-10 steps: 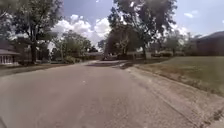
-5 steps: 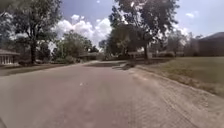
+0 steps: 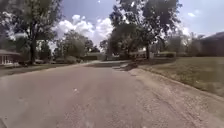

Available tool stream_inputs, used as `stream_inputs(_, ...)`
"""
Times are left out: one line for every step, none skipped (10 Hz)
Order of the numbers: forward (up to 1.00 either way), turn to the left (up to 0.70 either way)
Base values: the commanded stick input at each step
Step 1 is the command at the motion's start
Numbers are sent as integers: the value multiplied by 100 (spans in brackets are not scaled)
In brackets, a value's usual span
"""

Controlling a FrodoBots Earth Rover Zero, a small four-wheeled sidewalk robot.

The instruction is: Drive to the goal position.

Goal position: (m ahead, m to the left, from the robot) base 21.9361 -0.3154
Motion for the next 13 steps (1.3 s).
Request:
stream_inputs(70, -32)
stream_inputs(70, -35)
stream_inputs(70, -35)
stream_inputs(70, -35)
stream_inputs(70, -21)
stream_inputs(70, -7)
stream_inputs(70, 0)
stream_inputs(70, 0)
stream_inputs(70, 0)
stream_inputs(70, 0)
stream_inputs(70, 0)
stream_inputs(70, 0)
stream_inputs(70, 0)
